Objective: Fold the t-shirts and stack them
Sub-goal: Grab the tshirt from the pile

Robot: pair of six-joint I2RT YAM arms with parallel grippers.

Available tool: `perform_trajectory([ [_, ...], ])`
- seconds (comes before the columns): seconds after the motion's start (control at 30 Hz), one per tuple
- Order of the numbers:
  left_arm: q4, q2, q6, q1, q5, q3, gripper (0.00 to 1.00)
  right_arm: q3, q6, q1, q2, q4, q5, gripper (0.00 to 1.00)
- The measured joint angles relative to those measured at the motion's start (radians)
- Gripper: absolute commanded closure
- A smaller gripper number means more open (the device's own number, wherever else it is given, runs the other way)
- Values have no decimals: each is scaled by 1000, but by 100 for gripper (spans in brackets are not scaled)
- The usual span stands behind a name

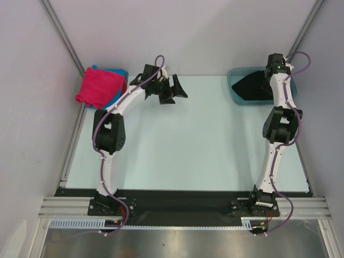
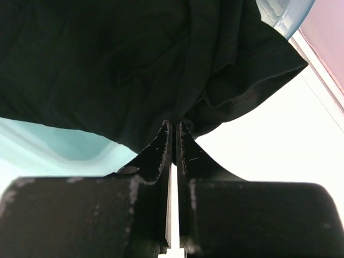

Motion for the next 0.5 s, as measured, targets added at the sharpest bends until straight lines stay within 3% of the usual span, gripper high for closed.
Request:
perform_trajectory([
  [0.5,7,0,-1,5,0,-17,0,0,-64,26,-74,89,-123,100],
])
